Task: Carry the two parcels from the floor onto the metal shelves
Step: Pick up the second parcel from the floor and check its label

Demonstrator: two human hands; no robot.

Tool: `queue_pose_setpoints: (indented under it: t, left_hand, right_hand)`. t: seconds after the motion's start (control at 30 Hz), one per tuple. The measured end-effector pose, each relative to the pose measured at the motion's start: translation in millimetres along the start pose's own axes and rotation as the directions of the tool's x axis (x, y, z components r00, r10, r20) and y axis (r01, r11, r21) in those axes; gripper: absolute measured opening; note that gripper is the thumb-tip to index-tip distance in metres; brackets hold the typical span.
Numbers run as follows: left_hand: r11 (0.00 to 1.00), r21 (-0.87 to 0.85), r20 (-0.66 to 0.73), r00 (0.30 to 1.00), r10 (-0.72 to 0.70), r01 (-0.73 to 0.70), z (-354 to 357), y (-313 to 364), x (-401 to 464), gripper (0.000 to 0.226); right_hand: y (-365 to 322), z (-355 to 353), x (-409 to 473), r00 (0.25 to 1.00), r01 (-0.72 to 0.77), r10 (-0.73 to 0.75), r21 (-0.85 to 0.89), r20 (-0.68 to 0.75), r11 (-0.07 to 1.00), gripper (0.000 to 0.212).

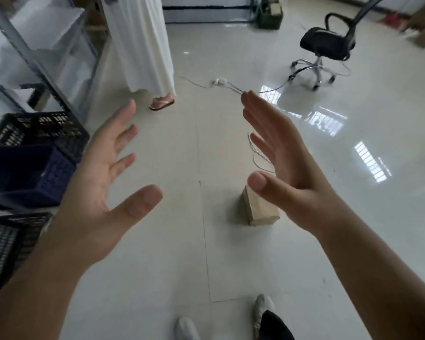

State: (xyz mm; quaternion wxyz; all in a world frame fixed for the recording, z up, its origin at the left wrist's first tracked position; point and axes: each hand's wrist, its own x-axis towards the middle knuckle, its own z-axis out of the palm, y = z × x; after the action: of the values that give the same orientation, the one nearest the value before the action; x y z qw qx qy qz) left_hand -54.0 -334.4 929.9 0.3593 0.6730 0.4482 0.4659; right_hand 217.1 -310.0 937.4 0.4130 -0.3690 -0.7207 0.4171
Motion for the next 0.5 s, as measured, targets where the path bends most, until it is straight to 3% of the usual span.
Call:
queue_pose_setpoints:
  t: [0.33, 0.5]
  left_hand:
    - [1.000, 0.011, 0.136, 0.991, -0.001, 0.000, 189, 16, 63, 0.105]
    - [1.000, 0.003, 0.158, 0.987, -0.027, 0.027, 261, 10, 90, 0.098]
  right_hand:
    - [63, -165, -76, 0.990, -0.070, 0.069, 0.000, -0.120, 0.998, 0.090]
    - [98, -231, -89, 0.986, -0.136, 0.134, -0.008, -0.101, 0.991, 0.087]
